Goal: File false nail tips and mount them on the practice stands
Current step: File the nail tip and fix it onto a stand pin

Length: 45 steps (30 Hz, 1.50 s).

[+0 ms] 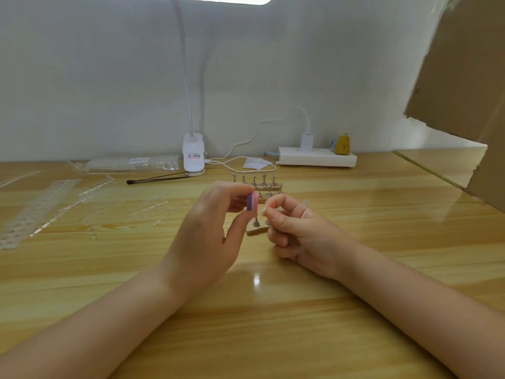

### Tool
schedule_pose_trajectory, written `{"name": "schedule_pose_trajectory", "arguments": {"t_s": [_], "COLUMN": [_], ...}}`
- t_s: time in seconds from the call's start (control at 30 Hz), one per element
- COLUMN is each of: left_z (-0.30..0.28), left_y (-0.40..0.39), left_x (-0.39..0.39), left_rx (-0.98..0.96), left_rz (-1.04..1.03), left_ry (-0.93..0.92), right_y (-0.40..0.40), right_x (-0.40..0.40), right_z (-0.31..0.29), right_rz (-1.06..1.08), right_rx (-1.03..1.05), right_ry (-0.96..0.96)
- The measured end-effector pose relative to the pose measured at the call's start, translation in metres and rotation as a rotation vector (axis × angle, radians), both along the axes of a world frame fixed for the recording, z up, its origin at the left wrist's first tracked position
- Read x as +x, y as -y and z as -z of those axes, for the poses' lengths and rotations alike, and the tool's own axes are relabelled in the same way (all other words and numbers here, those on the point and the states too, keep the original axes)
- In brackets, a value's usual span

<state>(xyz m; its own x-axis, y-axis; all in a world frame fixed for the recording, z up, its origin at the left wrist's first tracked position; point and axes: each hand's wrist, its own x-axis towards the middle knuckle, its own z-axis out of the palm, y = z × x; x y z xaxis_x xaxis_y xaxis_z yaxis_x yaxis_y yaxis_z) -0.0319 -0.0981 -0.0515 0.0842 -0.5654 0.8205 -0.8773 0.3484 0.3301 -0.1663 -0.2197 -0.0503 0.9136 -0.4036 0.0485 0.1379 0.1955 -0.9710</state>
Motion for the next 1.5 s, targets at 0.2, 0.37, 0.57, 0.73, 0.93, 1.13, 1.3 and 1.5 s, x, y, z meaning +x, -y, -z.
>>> {"name": "schedule_pose_trajectory", "arguments": {"t_s": [0.2,0.37,0.57,0.73,0.93,1.13,1.3,1.5], "left_z": [0.0048,-0.0007,0.0004,0.0009,-0.0015,0.0006,0.0003,-0.0017], "left_y": [-0.0006,-0.0004,-0.0010,0.0000,-0.0004,-0.0023,-0.0010,-0.0002], "left_x": [-0.0004,-0.0038,-0.0026,-0.0054,-0.0056,-0.0038,-0.0059,-0.0031], "left_rx": [0.120,0.033,0.019,0.106,0.007,0.068,0.097,0.002], "left_rz": [-0.073,0.002,-0.061,-0.025,-0.023,-0.053,-0.034,-0.008], "left_ry": [0.055,0.000,0.008,0.068,0.050,0.042,0.054,0.041], "right_y": [0.0022,0.0027,0.0039,0.0041,0.0029,0.0044,0.0037,0.0021], "right_x": [0.0002,0.0006,0.0017,0.0016,0.0015,0.0015,0.0013,0.0012], "right_z": [0.0002,0.0010,0.0032,0.0030,0.0026,0.0028,0.0023,0.0010], "right_rz": [0.011,-0.002,-0.004,0.011,-0.007,0.010,0.008,0.014], "right_rx": [0.061,0.034,0.061,0.071,0.031,0.070,0.058,0.024], "right_ry": [0.005,0.002,0.017,0.021,0.011,0.014,0.010,-0.003]}}
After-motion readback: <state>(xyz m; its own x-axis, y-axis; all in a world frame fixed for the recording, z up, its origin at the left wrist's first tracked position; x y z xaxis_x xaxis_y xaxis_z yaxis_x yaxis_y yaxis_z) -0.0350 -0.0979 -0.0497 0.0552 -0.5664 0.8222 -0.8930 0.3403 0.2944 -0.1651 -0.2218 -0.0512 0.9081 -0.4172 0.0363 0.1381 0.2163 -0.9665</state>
